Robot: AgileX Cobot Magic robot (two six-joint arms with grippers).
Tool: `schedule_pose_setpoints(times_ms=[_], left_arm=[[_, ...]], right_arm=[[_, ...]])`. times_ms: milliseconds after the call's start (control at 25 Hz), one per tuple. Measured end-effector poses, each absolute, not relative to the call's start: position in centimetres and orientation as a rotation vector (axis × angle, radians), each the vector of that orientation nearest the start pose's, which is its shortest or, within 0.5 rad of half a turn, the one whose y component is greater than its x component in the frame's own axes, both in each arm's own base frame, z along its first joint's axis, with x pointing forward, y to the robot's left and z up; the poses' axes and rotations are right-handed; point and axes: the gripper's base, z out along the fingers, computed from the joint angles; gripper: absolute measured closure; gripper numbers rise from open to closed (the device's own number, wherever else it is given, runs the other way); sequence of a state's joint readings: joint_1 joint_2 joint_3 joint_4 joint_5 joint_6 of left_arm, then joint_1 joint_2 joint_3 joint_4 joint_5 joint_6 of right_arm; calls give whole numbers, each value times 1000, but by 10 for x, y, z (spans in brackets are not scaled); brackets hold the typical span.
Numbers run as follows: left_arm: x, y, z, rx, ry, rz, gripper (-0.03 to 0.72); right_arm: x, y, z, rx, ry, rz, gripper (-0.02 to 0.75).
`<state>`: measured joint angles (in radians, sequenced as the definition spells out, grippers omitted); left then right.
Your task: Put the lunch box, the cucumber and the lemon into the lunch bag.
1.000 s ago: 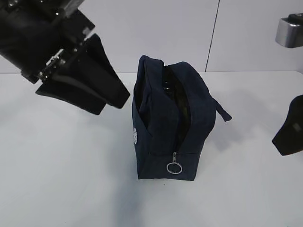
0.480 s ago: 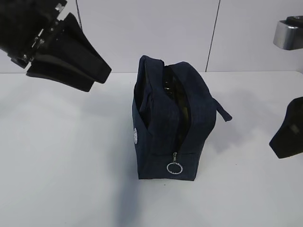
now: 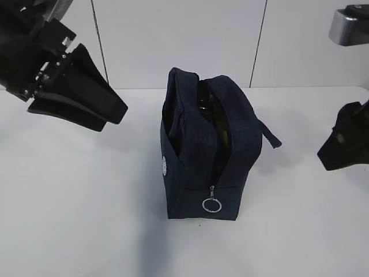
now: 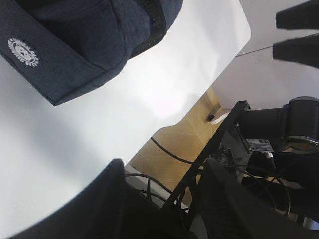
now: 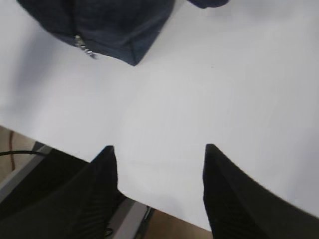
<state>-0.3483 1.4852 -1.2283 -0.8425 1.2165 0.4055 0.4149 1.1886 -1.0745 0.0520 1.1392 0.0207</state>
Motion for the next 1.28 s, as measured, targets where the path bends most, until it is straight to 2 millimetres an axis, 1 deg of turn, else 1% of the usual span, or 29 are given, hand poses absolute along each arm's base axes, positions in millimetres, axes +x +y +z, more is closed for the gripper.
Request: schedule_pose_setpoints(times_ms=[120, 200, 320, 400, 480, 600, 760, 880, 1000, 1160, 1280], left_arm=[[248, -158, 326, 699, 2620, -1163, 325], [248, -158, 326, 701, 2619, -1163, 325], [248, -158, 326, 701, 2619, -1163, 326], [248, -157, 326, 699, 2619, -1162, 326], [249, -155, 326, 686, 2619, -1160, 326], [253, -150, 326, 652, 2618, -1161, 326], [258, -142, 328, 585, 2600, -1190, 326], [259, -142, 329, 584, 2586, -1205, 326], [259, -142, 330, 590, 2577, -1212, 326], [259, -143, 330, 603, 2562, -1221, 326], [259, -143, 331, 609, 2556, -1224, 326]], right_arm=[[200, 92, 329, -495, 2690, 53, 315], [200, 100, 329, -490, 2643, 19, 315], [197, 120, 331, -509, 2544, 50, 315], [194, 132, 327, -521, 2486, 74, 315], [189, 141, 319, -535, 2454, 86, 315], [182, 150, 301, -541, 2416, 96, 315], [176, 155, 274, -527, 2366, 129, 315], [173, 155, 256, -519, 2324, 183, 315], [170, 154, 243, -525, 2278, 216, 315], [167, 149, 227, -555, 2231, 208, 315], [164, 145, 217, -534, 2221, 213, 315]])
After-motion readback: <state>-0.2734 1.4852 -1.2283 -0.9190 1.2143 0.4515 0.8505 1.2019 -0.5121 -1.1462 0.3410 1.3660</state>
